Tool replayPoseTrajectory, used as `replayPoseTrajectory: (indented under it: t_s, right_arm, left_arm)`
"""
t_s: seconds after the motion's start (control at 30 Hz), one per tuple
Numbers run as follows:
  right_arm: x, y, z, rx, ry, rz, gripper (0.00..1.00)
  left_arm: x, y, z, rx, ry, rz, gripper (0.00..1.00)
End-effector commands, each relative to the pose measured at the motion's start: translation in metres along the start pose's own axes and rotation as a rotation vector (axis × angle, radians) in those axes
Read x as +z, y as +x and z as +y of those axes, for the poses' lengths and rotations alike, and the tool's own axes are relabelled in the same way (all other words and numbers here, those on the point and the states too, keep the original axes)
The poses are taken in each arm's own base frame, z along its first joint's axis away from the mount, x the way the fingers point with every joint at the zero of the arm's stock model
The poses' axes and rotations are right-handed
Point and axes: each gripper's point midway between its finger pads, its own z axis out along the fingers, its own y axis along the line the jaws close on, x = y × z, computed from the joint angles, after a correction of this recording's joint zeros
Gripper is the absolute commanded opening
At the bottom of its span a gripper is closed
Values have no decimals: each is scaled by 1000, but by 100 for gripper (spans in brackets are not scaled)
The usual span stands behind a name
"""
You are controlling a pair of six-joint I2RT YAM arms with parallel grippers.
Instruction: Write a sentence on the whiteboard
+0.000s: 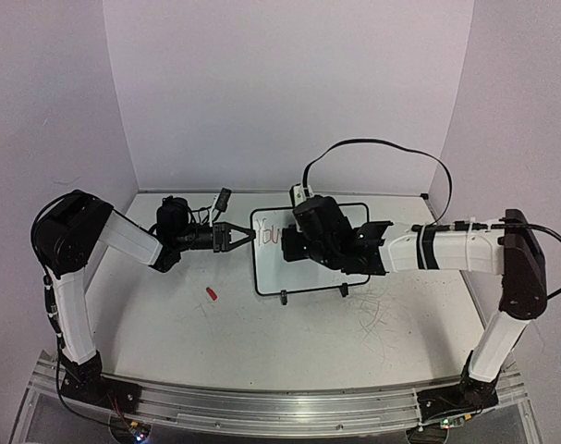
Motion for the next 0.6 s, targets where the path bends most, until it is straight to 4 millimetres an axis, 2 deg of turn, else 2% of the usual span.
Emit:
replayPoseTrajectory:
  t_s: [0.0,0.17,0.37,0.57]
  right_arm:
    - [0,-30,-8,16,34,-70,0]
    - [1,-33,-4,29,15,-81,0]
    - [-1,-17,0,31,-10,-46,0]
    - [-4,-2,-4,40,-3,-19,0]
  left_arm:
    - [0,-21,-28,58,67,-18,0]
    - [0,-22,-28,59,68,-18,0]
    - [0,-22,-28,59,68,-19,0]
    - [0,-22,-28,59,68,-18,0]
